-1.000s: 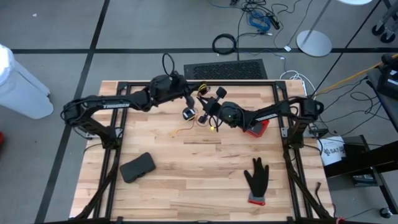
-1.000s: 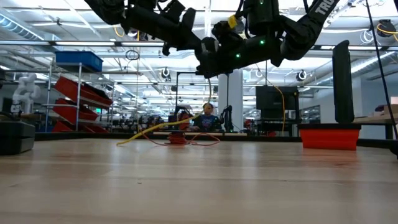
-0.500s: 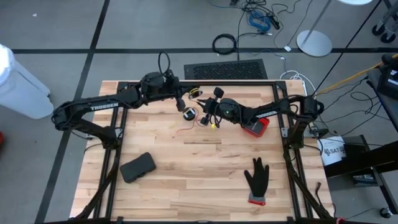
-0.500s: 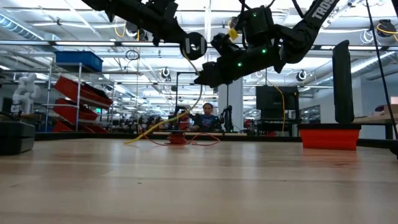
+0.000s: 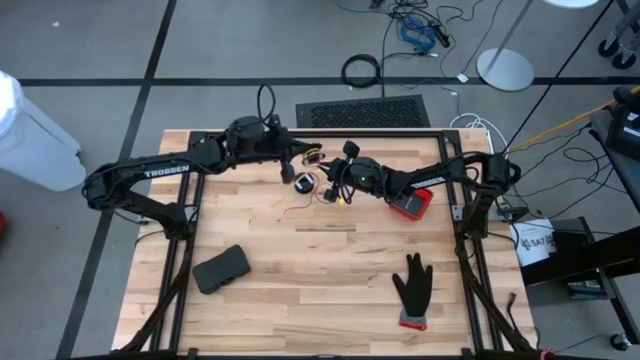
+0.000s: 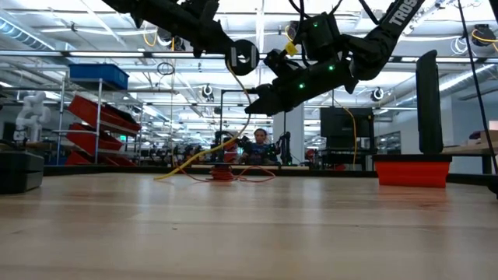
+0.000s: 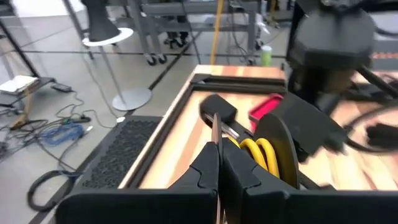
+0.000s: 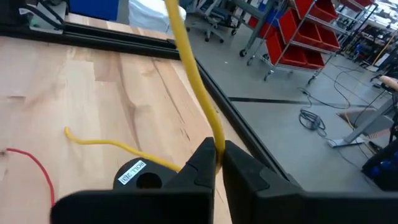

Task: Coil cords
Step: Coil the yellow wire onto the black spool

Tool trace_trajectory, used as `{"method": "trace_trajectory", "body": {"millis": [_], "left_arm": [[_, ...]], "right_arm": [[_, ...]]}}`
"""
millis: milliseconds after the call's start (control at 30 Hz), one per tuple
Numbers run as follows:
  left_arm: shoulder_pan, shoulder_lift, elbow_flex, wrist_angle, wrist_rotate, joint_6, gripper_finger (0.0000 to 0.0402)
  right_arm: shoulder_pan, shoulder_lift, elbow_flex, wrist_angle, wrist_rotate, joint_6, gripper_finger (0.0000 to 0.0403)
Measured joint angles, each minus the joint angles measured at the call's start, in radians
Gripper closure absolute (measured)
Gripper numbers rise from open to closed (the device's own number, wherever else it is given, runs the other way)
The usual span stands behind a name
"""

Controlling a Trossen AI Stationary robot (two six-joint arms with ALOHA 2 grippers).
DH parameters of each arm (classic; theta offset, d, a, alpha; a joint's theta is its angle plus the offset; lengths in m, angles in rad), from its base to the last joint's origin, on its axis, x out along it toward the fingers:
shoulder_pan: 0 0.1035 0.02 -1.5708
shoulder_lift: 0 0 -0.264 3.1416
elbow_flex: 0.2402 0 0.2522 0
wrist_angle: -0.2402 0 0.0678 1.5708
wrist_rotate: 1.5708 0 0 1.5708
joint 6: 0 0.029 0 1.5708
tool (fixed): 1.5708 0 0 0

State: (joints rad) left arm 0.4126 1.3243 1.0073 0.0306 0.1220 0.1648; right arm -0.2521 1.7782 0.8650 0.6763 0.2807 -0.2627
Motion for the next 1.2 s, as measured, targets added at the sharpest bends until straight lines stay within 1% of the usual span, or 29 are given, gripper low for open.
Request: {"method": "trace_trajectory", "body": {"millis": [200, 333, 433, 500, 633, 833, 1033, 1100, 1200], "left_arm": [[0.0, 0.0, 0.0, -0.077, 0.041, 0.041, 0.0402], [0.0, 0.0, 0.0, -0.119, 0.041, 0.082, 0.0402], [0.0, 0.0, 0.0, -0.146, 0.022, 0.118, 0.0402], [0.0, 0.001, 0.0, -0.152, -0.028, 0.137, 0.0402], [-0.005, 0.011, 0.0, -0.142, -0.117, 0.181, 0.0402], [-0.039, 0.07, 0.0, -0.117, -0.267, 0.246, 0.0402], [-0.082, 0.128, 0.0, 0.013, -0.429, 0.291, 0.0402], [-0.089, 0.138, 0.0, 0.066, -0.459, 0.289, 0.0402], [-0.089, 0.146, 0.0, 0.132, -0.475, 0.272, 0.0402]], "right_arm": [[-0.021, -0.041, 0.0, -0.061, 0.0, -0.008, 0.04], [-0.033, -0.114, 0.0, -0.165, -0.003, -0.011, 0.0401], [-0.037, -0.174, 0.0, -0.227, -0.028, 0.008, 0.0401], [-0.037, -0.208, 0.0, -0.264, -0.052, 0.034, 0.0402], [-0.037, -0.254, 0.003, -0.278, -0.106, 0.112, 0.0402], [-0.024, -0.259, 0.057, -0.296, -0.176, 0.194, 0.0403], [-0.006, -0.259, 0.113, -0.334, -0.175, 0.219, 0.0403], [-0.004, -0.258, 0.123, -0.34, -0.171, 0.23, 0.0403], [-0.002, -0.246, 0.127, -0.322, -0.172, 0.244, 0.0403]]}}
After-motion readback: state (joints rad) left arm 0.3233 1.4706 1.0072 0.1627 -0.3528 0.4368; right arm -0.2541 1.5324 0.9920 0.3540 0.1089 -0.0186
